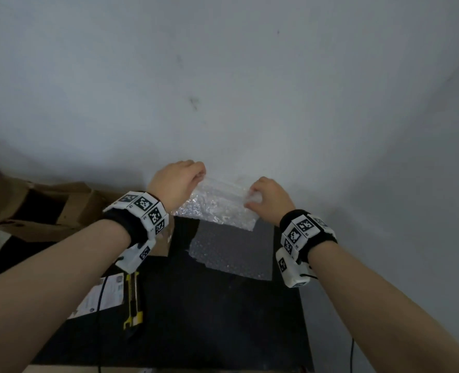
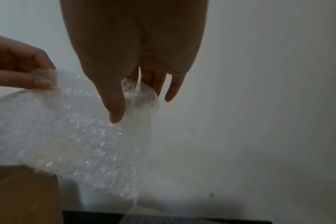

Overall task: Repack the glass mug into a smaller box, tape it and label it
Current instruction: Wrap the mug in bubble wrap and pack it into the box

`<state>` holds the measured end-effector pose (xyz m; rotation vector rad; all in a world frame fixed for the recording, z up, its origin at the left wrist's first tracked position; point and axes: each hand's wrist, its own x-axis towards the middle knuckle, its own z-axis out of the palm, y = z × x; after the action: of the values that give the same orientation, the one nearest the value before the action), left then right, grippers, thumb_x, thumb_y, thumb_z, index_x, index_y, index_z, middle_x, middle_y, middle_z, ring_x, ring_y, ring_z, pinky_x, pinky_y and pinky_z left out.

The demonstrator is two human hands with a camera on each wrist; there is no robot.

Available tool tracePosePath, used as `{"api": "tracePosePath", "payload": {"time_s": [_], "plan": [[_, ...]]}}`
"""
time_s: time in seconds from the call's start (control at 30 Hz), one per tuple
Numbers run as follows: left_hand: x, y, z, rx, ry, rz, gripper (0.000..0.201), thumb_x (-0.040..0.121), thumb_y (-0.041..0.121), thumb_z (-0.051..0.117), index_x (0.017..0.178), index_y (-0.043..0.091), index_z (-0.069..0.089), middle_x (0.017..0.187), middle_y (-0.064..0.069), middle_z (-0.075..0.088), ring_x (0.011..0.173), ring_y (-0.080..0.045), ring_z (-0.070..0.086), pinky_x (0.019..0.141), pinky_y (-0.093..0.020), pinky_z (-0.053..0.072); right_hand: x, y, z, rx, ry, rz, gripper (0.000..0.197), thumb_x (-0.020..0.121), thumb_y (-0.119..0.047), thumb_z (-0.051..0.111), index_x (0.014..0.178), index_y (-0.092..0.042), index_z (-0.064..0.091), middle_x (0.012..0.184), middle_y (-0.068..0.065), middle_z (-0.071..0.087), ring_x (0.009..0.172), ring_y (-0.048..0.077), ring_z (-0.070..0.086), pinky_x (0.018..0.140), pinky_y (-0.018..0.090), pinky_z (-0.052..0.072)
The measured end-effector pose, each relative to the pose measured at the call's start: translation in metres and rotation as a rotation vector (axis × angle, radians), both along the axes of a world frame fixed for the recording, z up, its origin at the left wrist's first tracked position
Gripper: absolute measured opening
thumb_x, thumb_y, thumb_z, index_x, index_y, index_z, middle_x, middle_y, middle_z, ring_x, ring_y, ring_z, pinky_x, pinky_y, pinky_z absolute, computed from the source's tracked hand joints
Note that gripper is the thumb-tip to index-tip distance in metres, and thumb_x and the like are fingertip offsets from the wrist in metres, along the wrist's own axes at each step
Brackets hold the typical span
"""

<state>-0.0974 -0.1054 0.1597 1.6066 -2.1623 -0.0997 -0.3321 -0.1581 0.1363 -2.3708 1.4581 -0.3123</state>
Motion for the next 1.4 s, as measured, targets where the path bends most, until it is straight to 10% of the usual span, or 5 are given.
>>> {"api": "tracePosePath", "payload": {"time_s": [0.3,0.87,1.03,1.17,1.4], "plan": [[0.095,0.028,0.036,0.247,-0.074,0.143,0.057,0.079,0.049,0.067,0.126,0.021,0.050,0.117,0.001,0.059,0.100,-0.020,0.058,0.082,-0.031,0.045,0.100,0.005,0.032,-0.054,-0.179,0.025,0.024,0.089,-0.025,0.062,0.103,-0.006,0.060,0.104,0.009,0.064,0.094,0.023,0.057,0.075,0.026,0.040],[0.209,0.057,0.001,0.163,0.060,0.282,0.033,0.087,0.019,0.062,0.116,0.014,0.045,0.089,-0.010,0.064,0.060,-0.019,0.053,0.051,-0.027,0.037,0.221,0.036,0.006,0.117,-0.340,-0.178,0.027,0.082,-0.023,0.069,0.105,-0.010,0.061,0.094,-0.002,0.057,0.089,0.015,0.054,0.075,0.021,0.039],[0.210,0.055,-0.010,0.188,0.023,0.169,0.024,0.088,0.014,0.059,0.111,0.011,0.050,0.095,-0.005,0.063,0.074,-0.020,0.060,0.062,-0.031,0.048,0.228,0.045,-0.003,0.160,-0.321,-0.239,0.023,0.085,-0.016,0.062,0.107,-0.012,0.057,0.095,-0.002,0.054,0.088,0.015,0.052,0.073,0.023,0.038],[0.209,0.053,-0.024,0.215,-0.036,0.168,0.022,0.090,0.011,0.055,0.110,0.012,0.045,0.065,0.008,0.046,0.051,-0.006,0.042,0.045,-0.018,0.026,0.227,0.047,-0.014,0.197,-0.223,-0.232,0.023,0.086,-0.016,0.057,0.109,-0.016,0.054,0.099,0.000,0.056,0.088,0.016,0.054,0.071,0.024,0.041],[0.209,0.046,-0.047,0.311,-0.182,0.070,0.025,0.083,-0.003,0.051,0.091,0.019,0.042,0.091,0.000,0.055,0.068,-0.018,0.052,0.053,-0.021,0.032,0.222,0.038,-0.028,0.193,-0.052,-0.116,0.024,0.085,-0.008,0.051,0.108,-0.013,0.053,0.103,0.008,0.063,0.088,0.025,0.061,0.072,0.029,0.048]]}}
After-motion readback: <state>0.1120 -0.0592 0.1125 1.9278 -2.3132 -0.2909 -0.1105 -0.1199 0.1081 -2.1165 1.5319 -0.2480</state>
